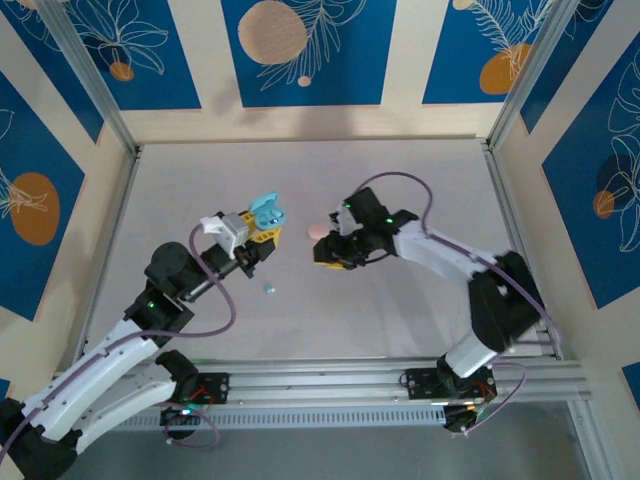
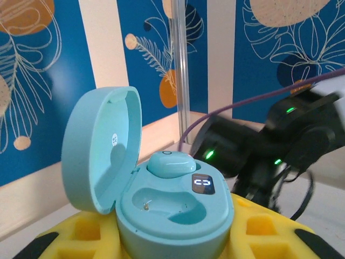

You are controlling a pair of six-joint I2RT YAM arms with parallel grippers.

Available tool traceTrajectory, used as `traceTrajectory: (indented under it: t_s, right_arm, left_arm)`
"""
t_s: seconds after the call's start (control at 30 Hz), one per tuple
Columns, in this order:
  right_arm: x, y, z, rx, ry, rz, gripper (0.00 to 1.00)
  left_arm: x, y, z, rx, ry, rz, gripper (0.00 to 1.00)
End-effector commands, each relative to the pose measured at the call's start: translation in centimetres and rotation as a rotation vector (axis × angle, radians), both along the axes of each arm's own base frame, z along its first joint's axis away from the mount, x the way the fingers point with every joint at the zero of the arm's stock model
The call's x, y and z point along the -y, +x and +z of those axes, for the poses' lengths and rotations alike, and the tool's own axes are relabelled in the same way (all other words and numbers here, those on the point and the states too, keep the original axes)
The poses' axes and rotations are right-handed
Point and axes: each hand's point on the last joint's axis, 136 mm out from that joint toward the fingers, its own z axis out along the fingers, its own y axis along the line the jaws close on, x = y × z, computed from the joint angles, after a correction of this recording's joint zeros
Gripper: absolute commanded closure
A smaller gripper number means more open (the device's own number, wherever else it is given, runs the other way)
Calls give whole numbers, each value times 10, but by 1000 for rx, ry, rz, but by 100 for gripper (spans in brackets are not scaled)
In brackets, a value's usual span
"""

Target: Insert wireless bluetooth earbuds into charging case

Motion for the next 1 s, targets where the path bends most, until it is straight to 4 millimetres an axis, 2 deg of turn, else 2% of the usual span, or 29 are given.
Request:
traceTrajectory:
  t_s: [0.0, 0.1, 0.17, 0.33, 0.73, 0.97]
  right_arm:
    - [-18, -2, -20, -12, -79, 121, 58]
    - [-43, -2, -42, -24, -140, 201, 58]
    - [-63, -3, -49, -34, -145, 250, 58]
    - [-92, -2, -66, -7, -208, 327, 58]
    - [-119, -7, -92, 70, -370, 478, 61]
    - [-127, -9, -99, 87, -409, 506, 63]
  left_arm:
    - [-11, -7, 22, 51, -11, 31, 80]
    - [-19, -12, 29, 70, -19, 49, 80]
    - [-24, -15, 33, 83, -14, 63, 80]
    - [-36, -21, 42, 117, 12, 100, 80]
    - [-49, -34, 61, 176, 23, 125, 80]
    - [-48, -34, 60, 173, 27, 118, 80]
